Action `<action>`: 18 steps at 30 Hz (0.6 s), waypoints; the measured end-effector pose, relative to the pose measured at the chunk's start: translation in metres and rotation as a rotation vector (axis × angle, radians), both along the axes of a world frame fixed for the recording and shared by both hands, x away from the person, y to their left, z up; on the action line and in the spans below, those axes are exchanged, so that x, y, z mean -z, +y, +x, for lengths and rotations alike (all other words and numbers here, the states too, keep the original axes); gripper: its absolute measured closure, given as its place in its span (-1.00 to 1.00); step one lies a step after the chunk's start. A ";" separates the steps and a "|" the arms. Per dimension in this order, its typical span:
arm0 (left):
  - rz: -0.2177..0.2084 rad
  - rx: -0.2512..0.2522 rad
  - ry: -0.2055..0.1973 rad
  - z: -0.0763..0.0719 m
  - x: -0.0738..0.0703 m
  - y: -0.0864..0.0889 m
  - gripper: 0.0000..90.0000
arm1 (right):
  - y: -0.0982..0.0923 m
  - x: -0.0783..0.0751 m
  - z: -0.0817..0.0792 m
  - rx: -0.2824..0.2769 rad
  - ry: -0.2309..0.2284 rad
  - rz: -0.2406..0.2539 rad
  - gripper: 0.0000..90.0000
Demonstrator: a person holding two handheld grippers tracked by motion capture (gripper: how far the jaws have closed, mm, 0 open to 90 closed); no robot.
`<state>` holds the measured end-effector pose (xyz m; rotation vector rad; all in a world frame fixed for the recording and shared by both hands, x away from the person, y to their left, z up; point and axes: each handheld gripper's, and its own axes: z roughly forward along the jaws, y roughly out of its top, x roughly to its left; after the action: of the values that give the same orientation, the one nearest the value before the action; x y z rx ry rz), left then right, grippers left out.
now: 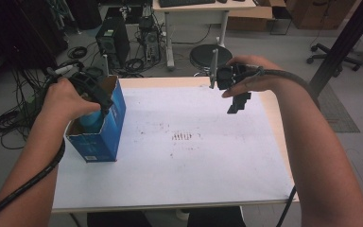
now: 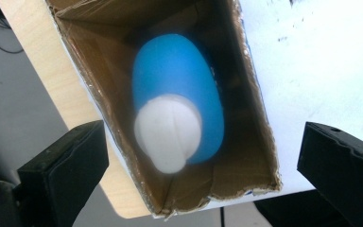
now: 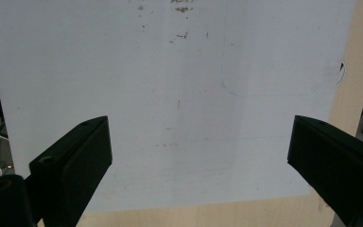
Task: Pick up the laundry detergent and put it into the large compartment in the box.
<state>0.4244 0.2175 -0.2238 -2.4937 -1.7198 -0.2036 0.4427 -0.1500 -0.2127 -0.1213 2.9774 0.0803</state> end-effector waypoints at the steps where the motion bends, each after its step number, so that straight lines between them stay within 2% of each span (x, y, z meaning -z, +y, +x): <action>1: 0.000 0.003 0.003 0.000 0.000 -0.001 -0.97 | 0.000 0.000 0.000 0.000 0.000 -0.002 -0.84; 5: -0.005 0.037 -0.011 -0.001 -0.003 -0.008 -1.00 | -0.001 -0.001 0.000 0.001 -0.003 -0.001 -0.84; 10: -0.004 0.085 -0.009 -0.002 -0.008 -0.023 -1.00 | -0.003 -0.002 -0.001 0.006 -0.004 -0.005 -0.84; 14: -0.004 0.140 -0.007 -0.003 -0.014 -0.037 -1.00 | -0.005 -0.002 -0.002 0.011 -0.003 -0.006 -0.84; 18: -0.012 0.216 0.003 -0.004 -0.020 -0.053 -1.00 | -0.006 -0.002 -0.002 0.016 -0.001 -0.010 -0.84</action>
<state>0.4205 0.1645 -0.2042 -2.6842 -1.4519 -0.2073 0.4406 -0.1563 -0.2112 -0.0988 2.9781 0.0627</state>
